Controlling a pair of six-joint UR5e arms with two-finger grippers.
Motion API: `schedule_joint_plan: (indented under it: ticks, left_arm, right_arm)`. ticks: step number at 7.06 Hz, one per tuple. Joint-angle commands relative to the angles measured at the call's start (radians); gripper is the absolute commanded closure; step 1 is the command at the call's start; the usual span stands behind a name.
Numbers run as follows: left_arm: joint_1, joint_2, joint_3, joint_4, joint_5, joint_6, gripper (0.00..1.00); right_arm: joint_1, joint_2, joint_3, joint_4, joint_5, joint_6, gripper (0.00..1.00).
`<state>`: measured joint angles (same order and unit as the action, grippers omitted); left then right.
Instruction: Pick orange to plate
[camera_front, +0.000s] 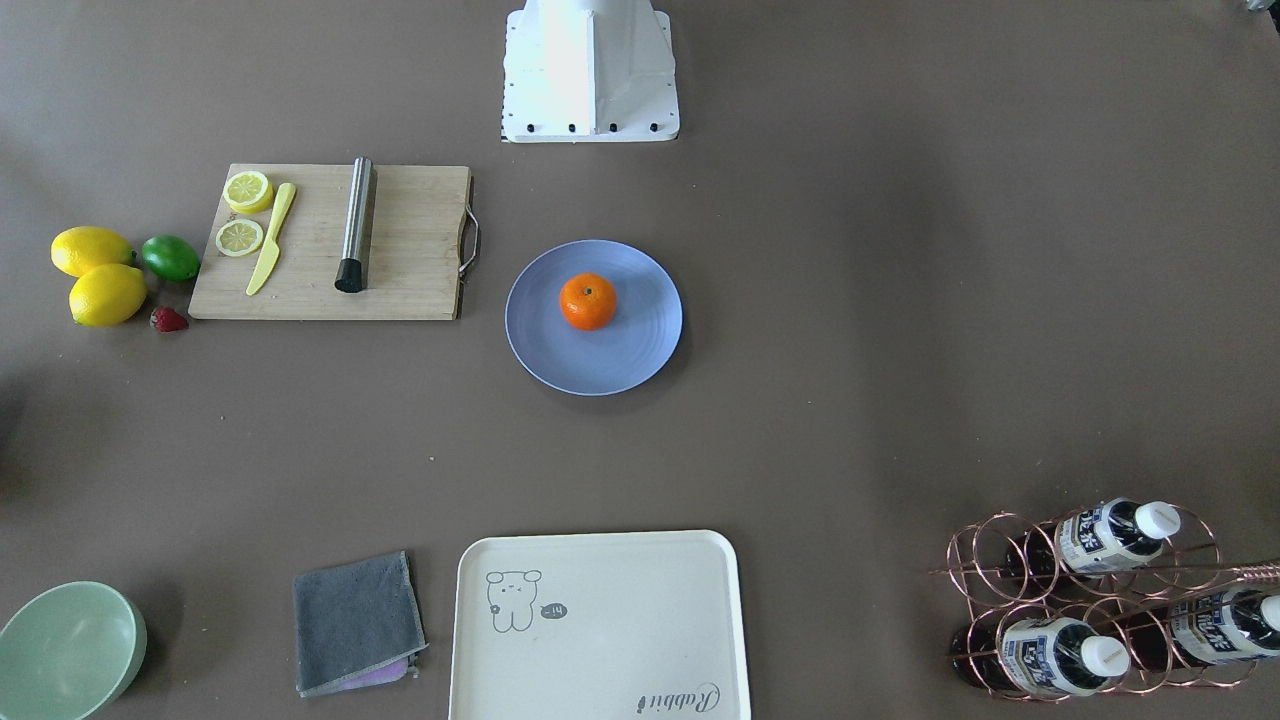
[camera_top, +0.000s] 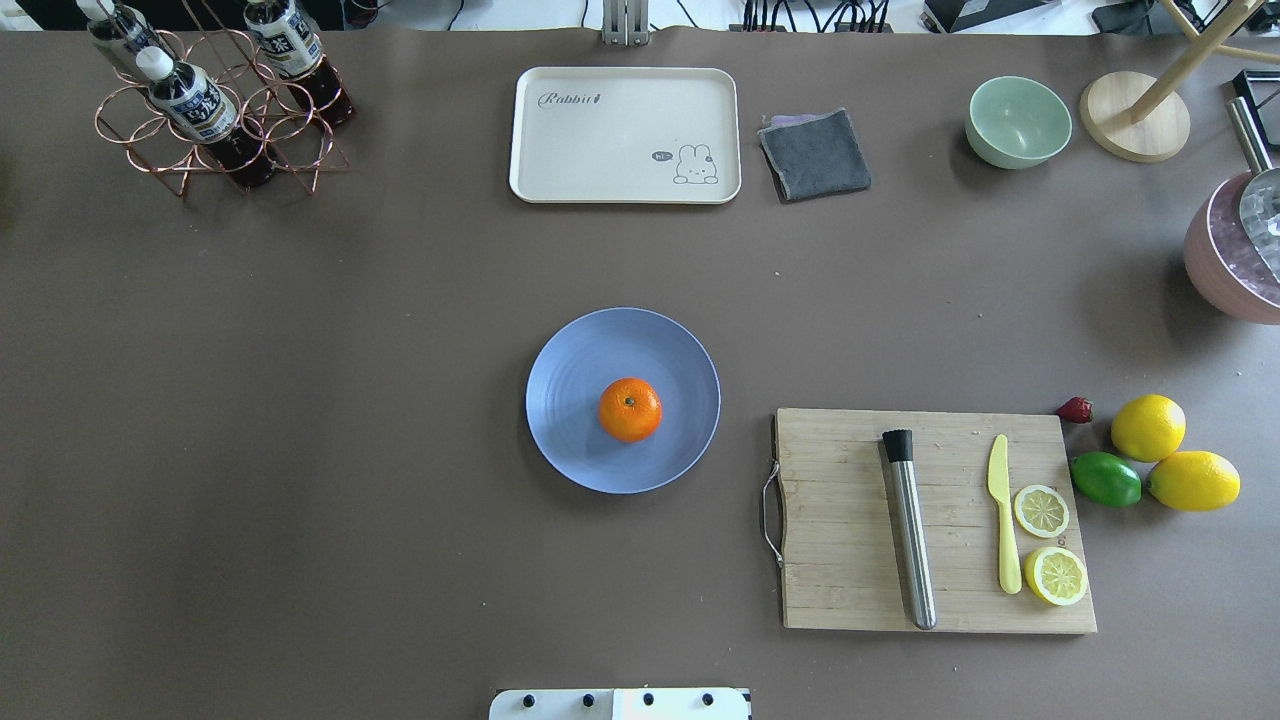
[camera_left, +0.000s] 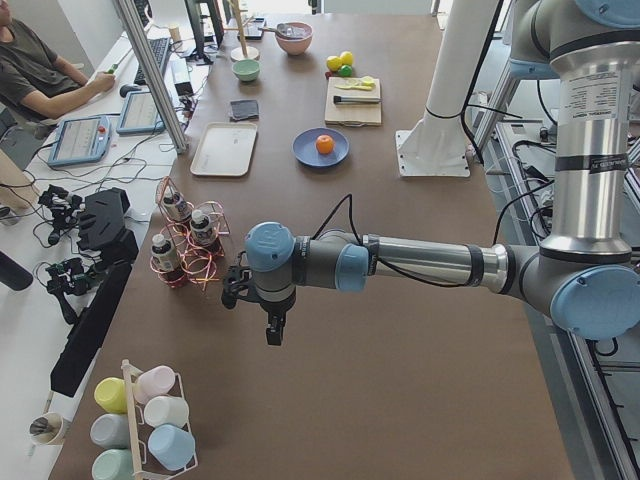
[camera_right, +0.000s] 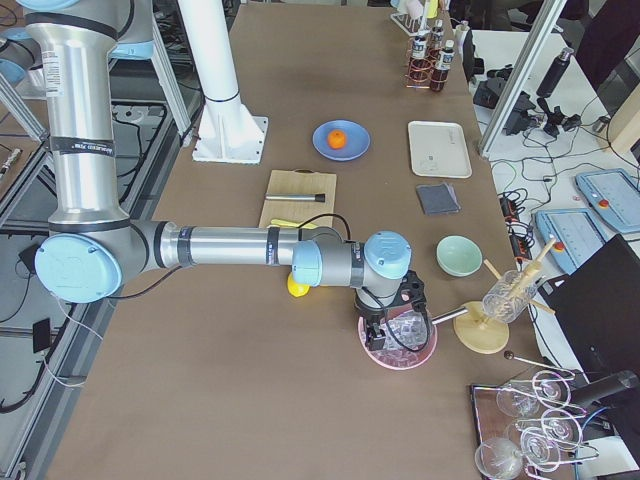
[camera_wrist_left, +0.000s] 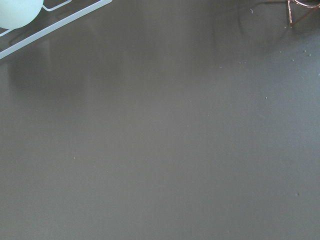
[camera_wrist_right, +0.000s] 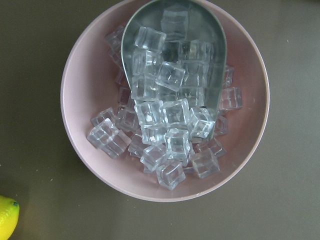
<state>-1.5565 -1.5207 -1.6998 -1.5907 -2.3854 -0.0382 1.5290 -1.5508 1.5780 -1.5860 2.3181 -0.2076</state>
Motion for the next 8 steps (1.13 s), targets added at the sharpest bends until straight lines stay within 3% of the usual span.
schedule_joint_plan:
  ticks: [1, 8]
  left_arm:
    - [0.001, 0.001, 0.003, 0.000, 0.000, 0.000, 0.03]
    - [0.036, -0.002, -0.003, -0.029, -0.001, 0.001, 0.03]
  right_arm:
    - [-0.001, 0.000, -0.001, -0.003, 0.001, 0.001, 0.00]
    - [-0.003, -0.002, 0.002, 0.000, 0.003, 0.001, 0.00]
